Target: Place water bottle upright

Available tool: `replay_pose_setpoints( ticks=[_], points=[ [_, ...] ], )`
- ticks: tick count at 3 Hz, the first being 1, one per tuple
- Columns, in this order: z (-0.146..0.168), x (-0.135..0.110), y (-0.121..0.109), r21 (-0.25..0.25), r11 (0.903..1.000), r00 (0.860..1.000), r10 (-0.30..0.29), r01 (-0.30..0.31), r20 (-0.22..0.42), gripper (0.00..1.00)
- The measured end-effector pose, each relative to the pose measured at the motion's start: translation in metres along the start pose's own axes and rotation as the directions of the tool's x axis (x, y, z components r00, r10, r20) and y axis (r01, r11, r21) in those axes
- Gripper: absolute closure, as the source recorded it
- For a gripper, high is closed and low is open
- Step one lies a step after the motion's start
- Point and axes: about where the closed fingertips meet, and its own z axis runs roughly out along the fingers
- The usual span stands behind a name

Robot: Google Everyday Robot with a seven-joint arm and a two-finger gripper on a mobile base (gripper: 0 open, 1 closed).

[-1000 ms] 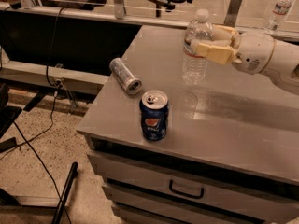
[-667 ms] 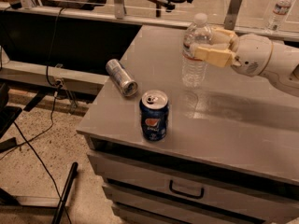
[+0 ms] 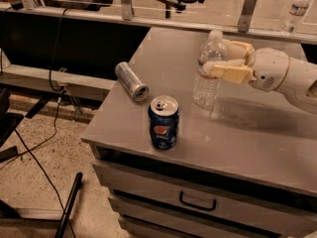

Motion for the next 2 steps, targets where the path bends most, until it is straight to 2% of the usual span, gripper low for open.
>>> replay_pose_setpoints(
  ticks=[1, 2],
  points=[
    [-0.0051, 0.0033, 0.0005, 0.011, 0.9999, 1.0, 0.006, -0.006, 0.003, 0.0],
    [-0.0105, -0.0016, -0.0001, 0.021, 0.9996, 1.0, -0.019, 0.019, -0.022, 0.0]
  ],
)
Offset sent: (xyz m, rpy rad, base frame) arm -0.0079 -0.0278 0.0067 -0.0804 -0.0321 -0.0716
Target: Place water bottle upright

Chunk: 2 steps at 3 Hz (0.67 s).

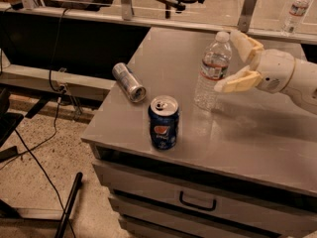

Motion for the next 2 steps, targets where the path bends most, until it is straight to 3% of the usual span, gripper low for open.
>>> replay_pose_setpoints(
  ticks=[1, 2],
  points=[
    [-0.0127, -0.0163, -0.001, 0.019, 0.9975, 0.994, -0.066, 0.068, -0.086, 0.0],
    [-0.0148, -0.0217, -0.0007, 0.021, 0.9956, 0.989, -0.089, 0.092, -0.114, 0.0]
  ],
)
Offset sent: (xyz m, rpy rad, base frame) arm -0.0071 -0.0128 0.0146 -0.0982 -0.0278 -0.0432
